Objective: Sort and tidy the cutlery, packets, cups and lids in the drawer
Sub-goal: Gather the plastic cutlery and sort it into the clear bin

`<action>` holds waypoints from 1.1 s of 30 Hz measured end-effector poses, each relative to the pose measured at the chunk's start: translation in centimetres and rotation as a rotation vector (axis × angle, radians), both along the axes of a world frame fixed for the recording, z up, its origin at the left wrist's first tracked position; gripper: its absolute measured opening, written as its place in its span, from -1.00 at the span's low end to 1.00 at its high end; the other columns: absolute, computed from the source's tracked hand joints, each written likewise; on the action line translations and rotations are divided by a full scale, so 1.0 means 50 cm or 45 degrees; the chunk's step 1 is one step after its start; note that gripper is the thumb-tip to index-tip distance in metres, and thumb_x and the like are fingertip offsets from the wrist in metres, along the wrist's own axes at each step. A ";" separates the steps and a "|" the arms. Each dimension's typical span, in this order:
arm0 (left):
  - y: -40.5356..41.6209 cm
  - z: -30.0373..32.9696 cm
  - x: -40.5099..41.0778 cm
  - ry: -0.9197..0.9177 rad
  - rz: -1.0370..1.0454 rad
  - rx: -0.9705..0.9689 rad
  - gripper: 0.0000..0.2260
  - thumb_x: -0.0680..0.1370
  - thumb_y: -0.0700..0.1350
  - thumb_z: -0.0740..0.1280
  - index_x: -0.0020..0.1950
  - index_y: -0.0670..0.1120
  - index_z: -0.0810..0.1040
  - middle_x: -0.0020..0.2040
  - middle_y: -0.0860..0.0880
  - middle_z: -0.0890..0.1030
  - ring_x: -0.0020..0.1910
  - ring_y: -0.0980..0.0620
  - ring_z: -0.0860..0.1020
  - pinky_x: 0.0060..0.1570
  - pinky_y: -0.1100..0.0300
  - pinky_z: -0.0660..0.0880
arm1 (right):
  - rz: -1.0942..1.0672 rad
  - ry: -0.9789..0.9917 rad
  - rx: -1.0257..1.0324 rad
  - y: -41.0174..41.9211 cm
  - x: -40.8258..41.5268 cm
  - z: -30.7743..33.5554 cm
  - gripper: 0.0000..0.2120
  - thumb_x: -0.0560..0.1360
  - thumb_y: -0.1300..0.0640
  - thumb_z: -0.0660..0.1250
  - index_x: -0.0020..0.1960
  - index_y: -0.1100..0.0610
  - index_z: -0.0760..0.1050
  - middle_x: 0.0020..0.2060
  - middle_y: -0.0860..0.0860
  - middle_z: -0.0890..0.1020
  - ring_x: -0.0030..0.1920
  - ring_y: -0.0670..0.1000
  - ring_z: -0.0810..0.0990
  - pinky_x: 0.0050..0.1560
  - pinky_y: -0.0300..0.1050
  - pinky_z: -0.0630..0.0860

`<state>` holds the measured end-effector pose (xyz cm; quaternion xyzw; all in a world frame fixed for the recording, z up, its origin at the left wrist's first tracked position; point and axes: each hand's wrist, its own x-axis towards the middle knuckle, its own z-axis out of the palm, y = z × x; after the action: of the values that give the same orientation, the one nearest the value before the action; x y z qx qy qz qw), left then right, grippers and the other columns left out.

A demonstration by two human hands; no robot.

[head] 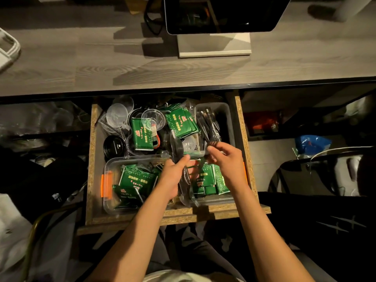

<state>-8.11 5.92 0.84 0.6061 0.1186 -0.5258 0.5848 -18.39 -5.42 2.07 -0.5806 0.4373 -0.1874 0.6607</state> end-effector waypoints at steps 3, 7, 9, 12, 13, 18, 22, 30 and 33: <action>-0.001 0.021 -0.013 0.059 -0.166 -0.051 -0.90 0.65 -0.14 0.29 0.03 -0.16 0.44 -0.20 -0.18 0.69 -0.34 -0.10 0.64 -0.25 -0.02 0.66 | 0.028 0.030 0.066 0.006 0.013 -0.012 -0.94 0.49 0.25 0.42 -0.09 0.20 0.68 -0.23 0.09 0.69 -0.20 -0.04 0.63 -0.12 -0.16 0.58; 0.025 0.001 -0.014 0.065 -0.282 -0.103 -0.89 0.65 -0.14 0.28 0.07 -0.18 0.42 -0.34 -0.07 0.56 -0.49 0.04 0.44 -0.53 0.20 0.42 | 0.045 0.082 0.193 0.029 0.031 -0.035 -0.92 0.51 0.17 0.42 -0.08 0.17 0.68 -0.26 0.00 0.68 -0.25 -0.14 0.59 -0.17 -0.23 0.52; 0.046 -0.009 -0.002 0.026 -0.240 -0.096 -0.91 0.64 -0.14 0.28 0.06 -0.16 0.44 -0.35 -0.02 0.49 -0.49 0.08 0.38 -0.55 0.25 0.34 | -0.034 0.159 0.308 0.048 0.028 -0.063 -0.79 0.57 0.04 0.34 -0.06 0.15 0.67 -0.22 -0.02 0.69 -0.21 -0.11 0.62 -0.12 -0.18 0.56; 0.080 -0.014 0.025 -0.104 -0.089 -0.055 -0.87 0.63 -0.14 0.30 -0.09 -0.14 0.47 -0.38 0.00 0.46 -0.52 0.09 0.37 -0.56 0.27 0.35 | -0.119 0.395 0.292 0.081 0.001 -0.127 -0.71 0.61 0.04 0.26 -0.15 0.22 0.59 -0.29 0.08 0.61 -0.28 0.02 0.56 -0.17 -0.09 0.57; 0.091 -0.015 0.034 -0.135 -0.038 -0.037 -0.86 0.63 -0.15 0.30 -0.11 -0.14 0.48 -0.39 0.00 0.45 -0.53 0.10 0.37 -0.57 0.28 0.35 | -0.041 0.505 0.241 0.092 -0.011 -0.144 -0.75 0.61 0.08 0.27 -0.11 0.22 0.59 -0.28 0.06 0.62 -0.30 0.00 0.54 -0.23 -0.16 0.56; 0.132 -0.036 0.067 -0.155 0.165 0.027 -0.85 0.62 -0.18 0.33 -0.14 -0.09 0.48 -0.41 0.03 0.41 -0.55 0.11 0.35 -0.57 0.27 0.28 | 0.363 0.745 0.146 0.147 -0.017 -0.181 -0.67 0.59 0.11 0.34 0.31 0.22 0.50 0.15 0.07 0.64 0.00 -0.07 0.55 0.01 -0.31 0.46; 0.149 -0.043 0.070 -0.127 0.201 0.047 -0.84 0.62 -0.17 0.34 -0.13 -0.09 0.43 -0.42 0.03 0.41 -0.55 0.10 0.33 -0.56 0.24 0.26 | 0.597 0.856 0.145 0.175 0.023 -0.191 -0.67 0.66 0.00 0.11 0.24 0.18 0.49 0.12 0.13 0.63 0.01 0.08 0.59 -0.04 -0.17 0.48; 0.165 -0.038 0.054 -0.105 0.126 0.038 -0.86 0.63 -0.17 0.32 -0.14 -0.09 0.47 -0.41 0.02 0.42 -0.53 0.09 0.34 -0.57 0.24 0.27 | 0.536 0.839 0.007 0.204 0.036 -0.198 -0.65 0.69 -0.06 -0.03 0.02 0.15 0.39 -0.20 0.00 0.53 -0.19 0.03 0.52 -0.18 -0.13 0.37; 0.158 -0.036 0.043 -0.092 0.091 0.059 -0.85 0.63 -0.17 0.32 -0.14 -0.10 0.48 -0.40 0.02 0.42 -0.53 0.10 0.35 -0.57 0.25 0.29 | 0.523 0.879 -0.133 0.218 0.031 -0.199 -0.76 0.69 -0.01 0.01 0.01 0.12 0.32 -0.27 -0.03 0.53 -0.28 0.01 0.54 -0.29 -0.08 0.43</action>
<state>-5.95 13.81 -0.98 0.6337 0.1310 -0.4794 0.5928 -16.84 5.46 -7.87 -0.7175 0.4982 0.1326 0.4684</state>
